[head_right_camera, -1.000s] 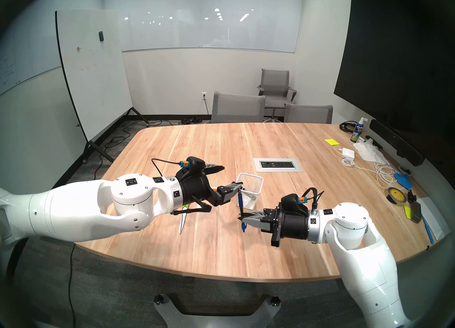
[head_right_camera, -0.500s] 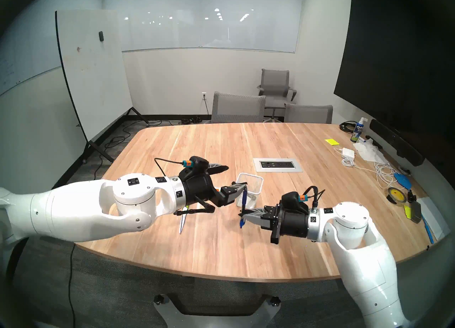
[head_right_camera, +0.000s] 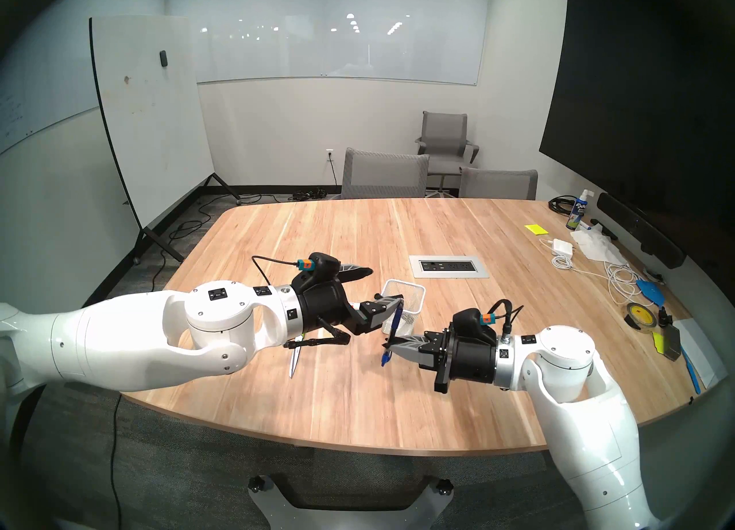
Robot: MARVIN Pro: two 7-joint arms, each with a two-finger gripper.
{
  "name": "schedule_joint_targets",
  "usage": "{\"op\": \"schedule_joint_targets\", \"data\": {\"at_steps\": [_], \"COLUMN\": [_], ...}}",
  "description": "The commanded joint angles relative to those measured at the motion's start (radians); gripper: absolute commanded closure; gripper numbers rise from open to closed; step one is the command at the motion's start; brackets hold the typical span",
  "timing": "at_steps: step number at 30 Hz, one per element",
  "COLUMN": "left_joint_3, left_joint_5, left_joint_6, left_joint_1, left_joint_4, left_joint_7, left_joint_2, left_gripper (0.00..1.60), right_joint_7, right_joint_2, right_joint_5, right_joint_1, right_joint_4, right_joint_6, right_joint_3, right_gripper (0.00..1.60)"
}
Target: Place the pen, the marker, and the scissors into the pen holder
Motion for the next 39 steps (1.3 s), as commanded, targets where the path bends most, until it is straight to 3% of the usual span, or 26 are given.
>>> {"op": "schedule_joint_targets", "data": {"at_steps": [1, 12, 16, 25, 39], "left_joint_3": [-0.008, 0.011, 0.030, 0.057, 0.065], "left_joint_5": [0.011, 0.020, 0.038, 0.086, 0.103], "left_joint_6": [-0.007, -0.006, -0.001, -0.007, -0.049], "left_joint_1": [-0.005, 0.004, -0.004, -0.016, -0.007], "left_joint_4": [-0.016, -0.049, -0.074, -0.098, -0.109], "left_joint_7": [0.018, 0.008, -0.077, -0.231, -0.352], "left_joint_2": [0.013, 0.075, 0.123, 0.159, 0.214], "left_gripper": [0.00, 0.00, 0.00, 0.00, 0.00], "right_joint_7": [-0.008, -0.013, -0.022, -0.079, -0.199], "right_joint_2": [-0.005, 0.001, 0.001, -0.023, -0.090], "right_joint_5": [0.000, 0.003, -0.003, -0.039, -0.124], "right_joint_1": [0.009, 0.031, 0.050, 0.090, 0.141], "right_joint_4": [-0.016, -0.004, 0.008, 0.034, 0.052], "right_joint_6": [-0.007, -0.005, -0.004, -0.016, -0.047], "right_joint_3": [0.008, 0.027, 0.032, 0.007, -0.052], "right_gripper": [1.60, 1.60, 1.60, 1.60, 1.60]}}
